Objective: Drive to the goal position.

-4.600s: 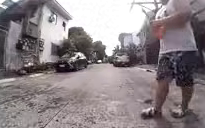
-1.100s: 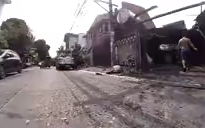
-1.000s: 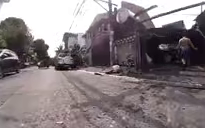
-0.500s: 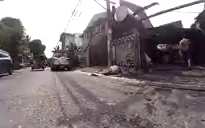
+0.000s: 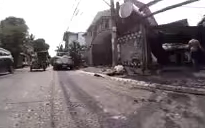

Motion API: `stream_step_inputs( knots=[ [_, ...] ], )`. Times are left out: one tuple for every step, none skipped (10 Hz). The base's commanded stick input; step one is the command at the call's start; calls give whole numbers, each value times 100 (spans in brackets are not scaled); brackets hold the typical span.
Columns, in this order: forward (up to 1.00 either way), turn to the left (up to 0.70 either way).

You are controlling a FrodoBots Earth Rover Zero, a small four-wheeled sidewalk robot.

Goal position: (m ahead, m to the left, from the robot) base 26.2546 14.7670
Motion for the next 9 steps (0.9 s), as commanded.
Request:
stream_step_inputs(
  knots=[
    [70, 0],
    [70, 0],
    [70, 0],
    [70, 4],
    [70, 22],
    [70, 6],
    [70, 23],
    [70, 2],
    [70, 0]
  ],
)
